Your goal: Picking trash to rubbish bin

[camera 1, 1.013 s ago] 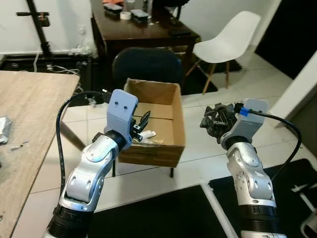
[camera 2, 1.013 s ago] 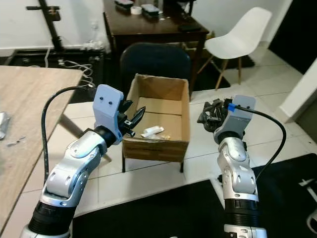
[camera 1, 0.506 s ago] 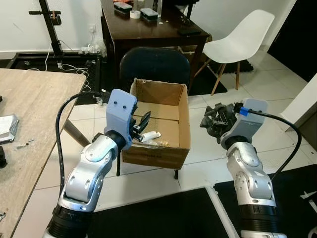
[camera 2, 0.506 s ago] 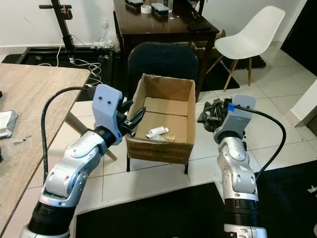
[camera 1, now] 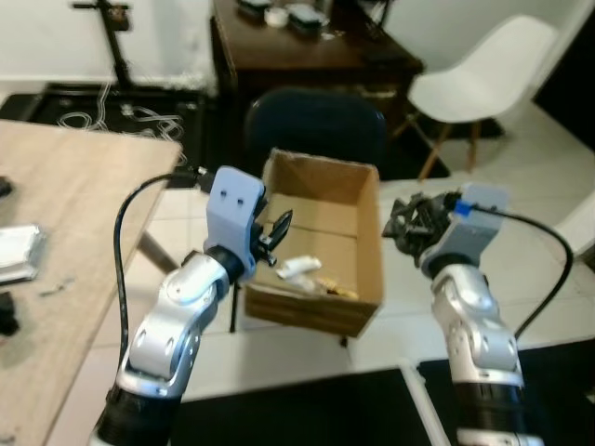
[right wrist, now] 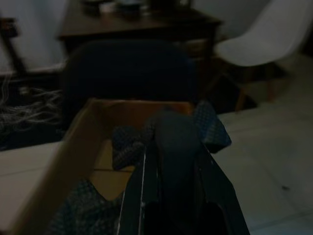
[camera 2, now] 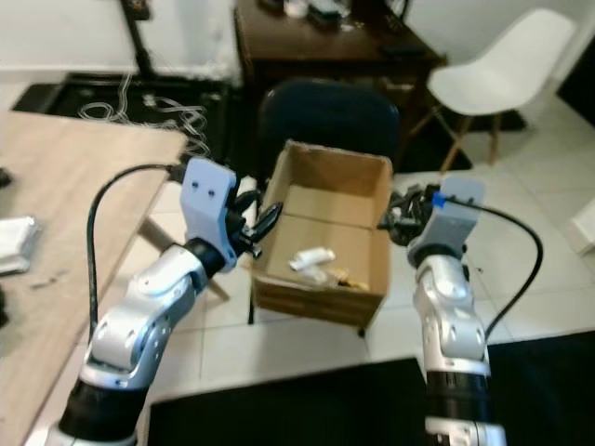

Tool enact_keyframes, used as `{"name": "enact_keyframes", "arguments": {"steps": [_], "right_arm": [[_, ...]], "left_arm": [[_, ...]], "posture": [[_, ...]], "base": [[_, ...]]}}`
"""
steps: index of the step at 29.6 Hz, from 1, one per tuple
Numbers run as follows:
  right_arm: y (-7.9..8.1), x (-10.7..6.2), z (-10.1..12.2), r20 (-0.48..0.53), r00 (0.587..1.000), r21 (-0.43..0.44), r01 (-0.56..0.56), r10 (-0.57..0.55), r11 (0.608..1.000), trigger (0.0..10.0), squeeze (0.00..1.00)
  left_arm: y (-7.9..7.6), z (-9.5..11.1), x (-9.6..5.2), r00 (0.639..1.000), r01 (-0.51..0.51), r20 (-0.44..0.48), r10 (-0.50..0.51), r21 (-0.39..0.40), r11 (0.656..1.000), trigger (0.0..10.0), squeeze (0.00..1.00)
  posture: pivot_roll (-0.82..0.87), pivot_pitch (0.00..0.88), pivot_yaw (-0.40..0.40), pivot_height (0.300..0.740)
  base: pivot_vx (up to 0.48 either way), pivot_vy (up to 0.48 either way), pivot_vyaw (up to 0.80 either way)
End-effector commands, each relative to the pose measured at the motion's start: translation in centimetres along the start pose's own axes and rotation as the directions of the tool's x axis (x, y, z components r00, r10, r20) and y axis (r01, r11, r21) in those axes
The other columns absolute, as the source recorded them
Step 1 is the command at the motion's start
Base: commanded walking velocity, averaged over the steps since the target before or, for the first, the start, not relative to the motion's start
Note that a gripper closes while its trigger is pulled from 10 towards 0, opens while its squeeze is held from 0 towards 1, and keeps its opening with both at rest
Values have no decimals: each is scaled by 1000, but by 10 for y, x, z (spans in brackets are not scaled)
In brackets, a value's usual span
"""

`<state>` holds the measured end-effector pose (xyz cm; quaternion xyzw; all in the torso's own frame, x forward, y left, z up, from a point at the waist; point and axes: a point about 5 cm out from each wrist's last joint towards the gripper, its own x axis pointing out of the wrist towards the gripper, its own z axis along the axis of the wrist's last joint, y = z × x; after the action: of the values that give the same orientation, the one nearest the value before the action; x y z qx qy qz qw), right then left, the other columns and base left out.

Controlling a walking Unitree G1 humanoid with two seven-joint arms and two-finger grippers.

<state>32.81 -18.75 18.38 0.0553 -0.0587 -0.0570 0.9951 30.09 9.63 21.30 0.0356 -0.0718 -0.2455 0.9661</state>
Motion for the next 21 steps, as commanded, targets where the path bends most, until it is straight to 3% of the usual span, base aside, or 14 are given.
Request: {"name": "enact_keyframes", "arguments": {"steps": [1,21], "right_arm": [[-4,-1,-4,-21,1000,-9,10,-10,1000,10000,0],[-2,-2,-8,-34,999,-10,5,-6,1000,10000,0]], "left_arm": [[-3,0,0,1000,16,-6,-16,2,1000,10000,0],[-6,0,0,999,43,-7,-43,5,999,10000,0]], "posture": [[96,120,-52,740],[101,107,-43,740]], "base": [[307,0,0],[304,0,0]]}}
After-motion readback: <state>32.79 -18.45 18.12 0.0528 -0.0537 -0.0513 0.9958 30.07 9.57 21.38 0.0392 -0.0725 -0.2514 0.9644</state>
